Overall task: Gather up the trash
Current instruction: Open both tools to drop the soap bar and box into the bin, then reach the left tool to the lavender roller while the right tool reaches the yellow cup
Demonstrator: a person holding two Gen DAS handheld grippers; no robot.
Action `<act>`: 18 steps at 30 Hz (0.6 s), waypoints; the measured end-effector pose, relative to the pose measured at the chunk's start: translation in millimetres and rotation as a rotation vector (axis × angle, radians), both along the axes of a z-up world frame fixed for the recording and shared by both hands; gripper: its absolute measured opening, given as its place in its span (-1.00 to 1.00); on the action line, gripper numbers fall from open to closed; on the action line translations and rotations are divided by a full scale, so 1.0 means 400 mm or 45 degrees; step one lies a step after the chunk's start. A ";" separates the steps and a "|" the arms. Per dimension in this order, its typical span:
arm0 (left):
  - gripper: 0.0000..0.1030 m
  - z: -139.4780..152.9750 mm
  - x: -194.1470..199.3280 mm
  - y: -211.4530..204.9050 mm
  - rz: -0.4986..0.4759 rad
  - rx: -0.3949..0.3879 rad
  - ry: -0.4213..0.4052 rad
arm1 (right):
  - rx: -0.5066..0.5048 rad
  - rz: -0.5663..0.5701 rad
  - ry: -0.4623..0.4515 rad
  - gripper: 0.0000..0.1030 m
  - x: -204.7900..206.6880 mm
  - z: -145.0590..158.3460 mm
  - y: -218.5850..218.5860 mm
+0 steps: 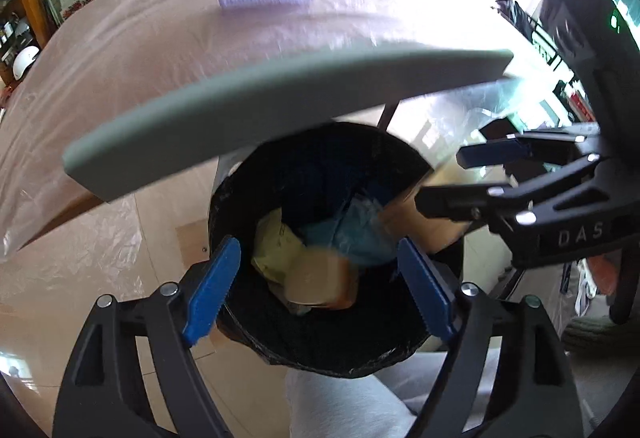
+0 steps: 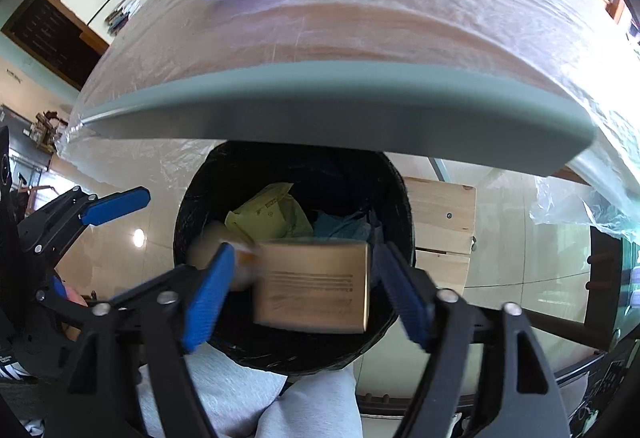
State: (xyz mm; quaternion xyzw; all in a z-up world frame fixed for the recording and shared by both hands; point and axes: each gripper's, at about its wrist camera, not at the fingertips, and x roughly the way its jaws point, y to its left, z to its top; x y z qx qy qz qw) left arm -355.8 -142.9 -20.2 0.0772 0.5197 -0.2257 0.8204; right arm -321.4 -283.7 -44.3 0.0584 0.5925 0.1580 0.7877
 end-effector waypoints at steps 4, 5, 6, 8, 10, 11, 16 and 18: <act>0.60 0.029 -0.001 0.010 0.016 -0.018 -0.008 | 0.007 -0.013 -0.027 0.46 -0.011 0.037 -0.020; 0.60 0.040 -0.004 0.014 0.017 -0.025 -0.018 | 0.012 -0.016 -0.040 0.46 -0.017 0.055 -0.025; 0.60 0.055 -0.007 0.017 0.018 -0.032 -0.032 | 0.029 -0.021 -0.062 0.46 -0.023 0.085 -0.034; 0.60 0.097 -0.015 0.021 0.020 -0.054 -0.075 | 0.059 -0.026 -0.131 0.48 -0.032 0.146 -0.051; 0.71 0.144 -0.019 0.024 0.028 -0.075 -0.127 | 0.039 -0.045 -0.231 0.62 -0.031 0.212 -0.069; 0.77 0.170 -0.018 0.026 0.040 -0.082 -0.168 | 0.019 -0.067 -0.289 0.74 -0.027 0.245 -0.079; 0.90 0.255 0.021 0.017 0.121 -0.085 -0.330 | -0.019 -0.284 -0.460 0.92 0.076 0.357 -0.132; 0.90 0.269 0.051 0.009 0.144 -0.078 -0.362 | -0.026 -0.343 -0.459 0.92 0.135 0.369 -0.141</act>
